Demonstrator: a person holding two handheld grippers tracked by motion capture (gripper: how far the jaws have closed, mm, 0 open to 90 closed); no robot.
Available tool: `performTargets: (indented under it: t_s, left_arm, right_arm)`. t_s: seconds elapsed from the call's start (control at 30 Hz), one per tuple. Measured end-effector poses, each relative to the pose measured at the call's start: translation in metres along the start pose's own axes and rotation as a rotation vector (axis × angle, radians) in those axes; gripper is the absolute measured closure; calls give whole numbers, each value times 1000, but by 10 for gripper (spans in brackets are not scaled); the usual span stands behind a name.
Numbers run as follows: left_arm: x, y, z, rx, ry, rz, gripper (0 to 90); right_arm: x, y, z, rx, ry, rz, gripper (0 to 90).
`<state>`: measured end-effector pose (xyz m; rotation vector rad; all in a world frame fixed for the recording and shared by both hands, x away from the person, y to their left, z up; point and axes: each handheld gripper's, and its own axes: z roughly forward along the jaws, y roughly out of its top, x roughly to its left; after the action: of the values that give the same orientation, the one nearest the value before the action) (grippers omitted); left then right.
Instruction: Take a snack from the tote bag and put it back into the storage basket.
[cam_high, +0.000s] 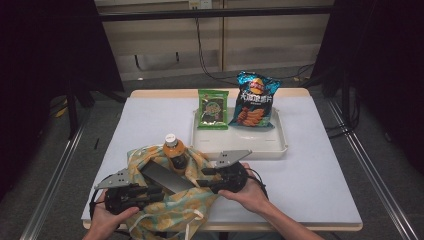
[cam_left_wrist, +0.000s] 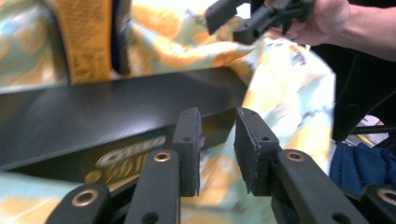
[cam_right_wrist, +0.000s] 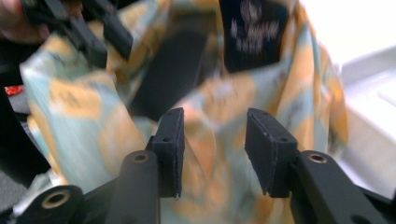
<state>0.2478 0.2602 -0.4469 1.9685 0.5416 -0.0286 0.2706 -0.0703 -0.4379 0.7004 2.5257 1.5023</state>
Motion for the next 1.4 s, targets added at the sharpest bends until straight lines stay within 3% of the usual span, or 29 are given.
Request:
performTargets:
  t_s: [0.13, 0.23, 0.37, 0.5, 0.63, 0.67, 0.73, 1.03, 1.23, 1.4]
  left_arm:
    - [-12, 5, 8, 14, -29, 9, 723]
    - [-19, 5, 15, 49, -58, 33, 721]
    - [-22, 1, 23, 107, -81, 47, 721]
    - [-20, -2, 26, 135, -106, 38, 720]
    - [-19, -3, 25, 150, -98, 48, 721]
    - [-18, -4, 24, 138, -98, 32, 721]
    - [-14, -5, 21, 141, -86, 28, 720]
    - [-9, -7, 20, 146, -70, 20, 705]
    - [-6, -8, 23, 166, -59, 7, 670]
    - [0, -9, 24, 187, -27, 1, 649]
  right_arm:
    - [7, 16, 7, -30, 33, -7, 682]
    - [14, 21, 24, -8, 67, -15, 682]
    - [21, 16, 42, 29, 95, 0, 523]
    - [32, 11, 45, 42, 54, -29, 361]
    - [37, 11, 45, 51, 31, -62, 343]
    - [37, 11, 45, 52, 29, -65, 337]
    - [36, 8, 46, 80, 22, -56, 299]
    - [32, -13, 56, 144, 28, -56, 336]
    - [30, -26, 45, 147, 28, -56, 299]
    - [27, -34, 37, 154, 33, -52, 273]
